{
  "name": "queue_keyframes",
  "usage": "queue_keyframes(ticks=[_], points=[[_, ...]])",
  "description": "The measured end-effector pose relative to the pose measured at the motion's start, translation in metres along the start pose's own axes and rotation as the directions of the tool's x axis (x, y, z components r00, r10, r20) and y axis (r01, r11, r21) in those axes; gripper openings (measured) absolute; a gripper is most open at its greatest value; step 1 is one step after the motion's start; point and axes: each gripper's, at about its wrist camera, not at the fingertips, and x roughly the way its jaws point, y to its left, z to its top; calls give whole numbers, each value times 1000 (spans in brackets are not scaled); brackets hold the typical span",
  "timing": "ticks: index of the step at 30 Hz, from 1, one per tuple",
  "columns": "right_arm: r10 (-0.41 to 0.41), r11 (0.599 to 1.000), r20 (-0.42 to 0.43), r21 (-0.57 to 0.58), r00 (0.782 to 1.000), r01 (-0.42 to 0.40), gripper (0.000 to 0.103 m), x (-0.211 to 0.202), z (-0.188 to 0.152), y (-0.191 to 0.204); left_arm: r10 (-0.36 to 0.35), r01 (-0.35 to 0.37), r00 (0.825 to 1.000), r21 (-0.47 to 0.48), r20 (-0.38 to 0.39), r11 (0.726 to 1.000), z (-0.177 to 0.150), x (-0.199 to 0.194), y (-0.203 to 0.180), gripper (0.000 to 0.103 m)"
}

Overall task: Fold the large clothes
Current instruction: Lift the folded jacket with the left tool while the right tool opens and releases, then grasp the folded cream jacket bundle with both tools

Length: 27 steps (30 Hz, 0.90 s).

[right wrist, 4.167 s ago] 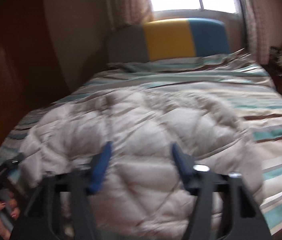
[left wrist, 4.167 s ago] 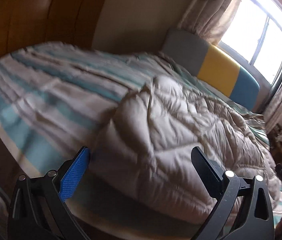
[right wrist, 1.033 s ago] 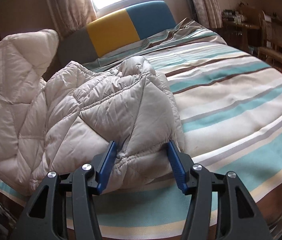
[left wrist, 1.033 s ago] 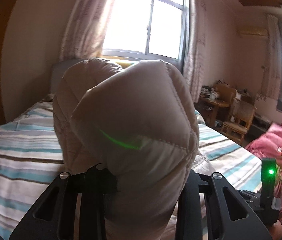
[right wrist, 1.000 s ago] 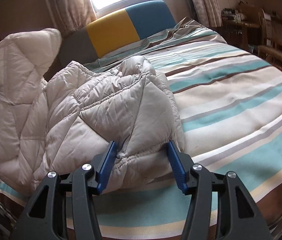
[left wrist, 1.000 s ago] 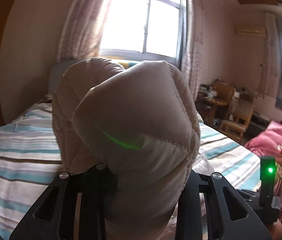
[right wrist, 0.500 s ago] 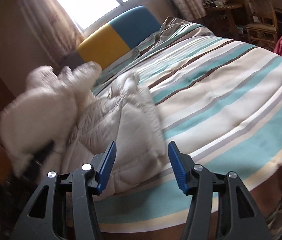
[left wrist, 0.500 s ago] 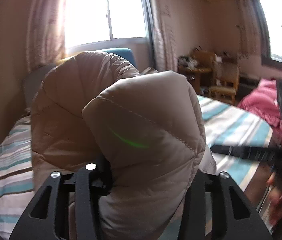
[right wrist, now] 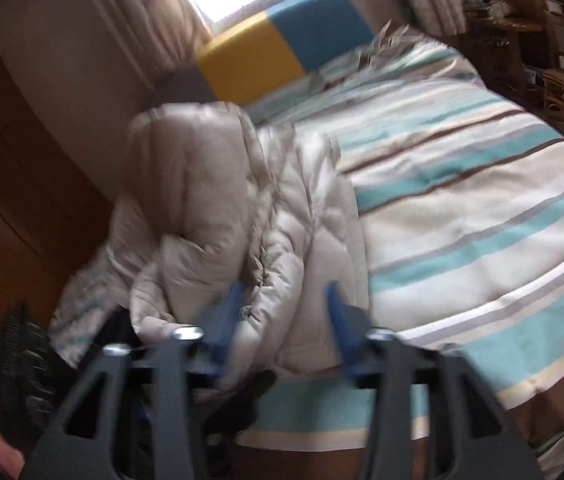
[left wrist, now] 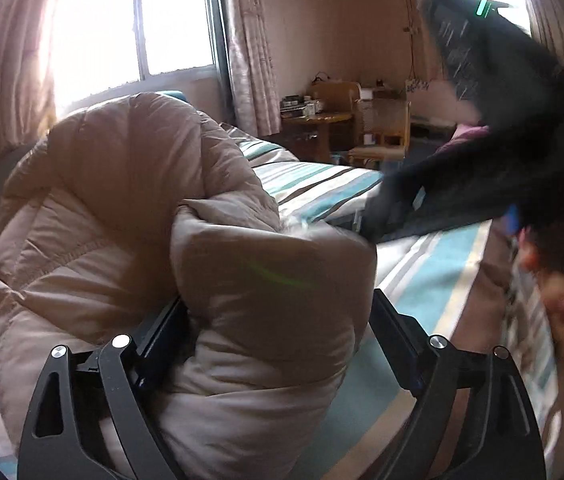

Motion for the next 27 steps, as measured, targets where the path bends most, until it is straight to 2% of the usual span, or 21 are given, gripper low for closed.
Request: queue_keyframes(ticks=[2, 5, 9, 27], points=[[3, 999, -21, 39, 1000, -2, 18, 7, -1, -7, -34, 34, 999, -26, 3, 999, 0, -3, 3, 86], [-4, 999, -24, 39, 1000, 5, 17, 7, -3, -10, -24, 24, 1000, -17, -11, 1000, -2, -4, 2, 86], [-111, 993, -20, -40, 994, 110, 16, 9, -4, -4, -24, 24, 1000, -23, -13, 999, 1, -4, -2, 86], [-115, 993, -14, -34, 993, 115, 15, 20, -2, -8, -27, 26, 999, -36, -19, 999, 9, -5, -1, 86]])
